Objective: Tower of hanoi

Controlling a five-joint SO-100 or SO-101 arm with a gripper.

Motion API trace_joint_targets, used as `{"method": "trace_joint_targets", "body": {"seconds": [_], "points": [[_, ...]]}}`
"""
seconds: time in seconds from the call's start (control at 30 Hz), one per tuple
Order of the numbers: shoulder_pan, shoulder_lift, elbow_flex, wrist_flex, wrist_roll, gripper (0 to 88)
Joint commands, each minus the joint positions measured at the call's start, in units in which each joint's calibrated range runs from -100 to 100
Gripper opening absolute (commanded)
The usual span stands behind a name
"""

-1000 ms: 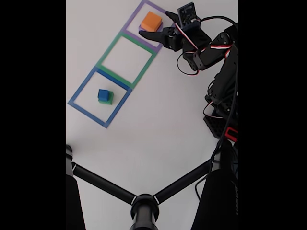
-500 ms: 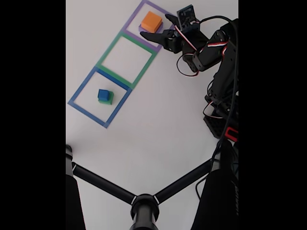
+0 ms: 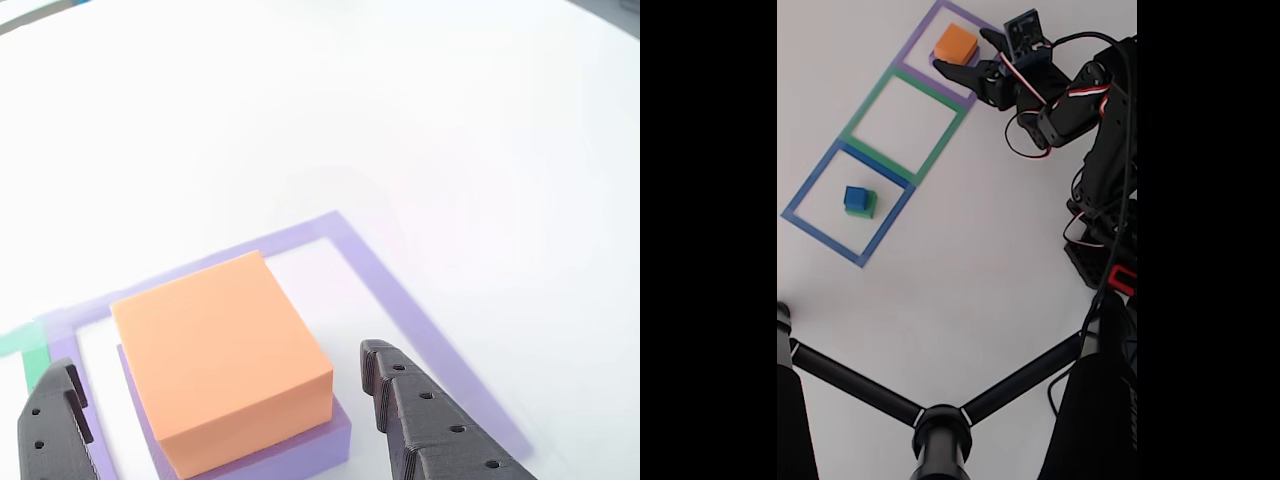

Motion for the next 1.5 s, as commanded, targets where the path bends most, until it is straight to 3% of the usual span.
{"method": "trace_joint_targets", "body": {"seconds": [0.0, 0.47, 1.0, 1.2, 1.47], "points": [[-0.62, -0.03, -2.11, -1.48, 0.0, 30.2], [-1.29, 0.22, -2.29, -1.48, 0.0, 16.6], [-2.25, -3.98, -1.38, 2.0, 0.0, 12.9], [-3.4, -16.74, 1.43, 14.06, 0.0, 12.7], [-3.69, -39.75, 1.43, 42.32, 0.0, 12.4]]}}
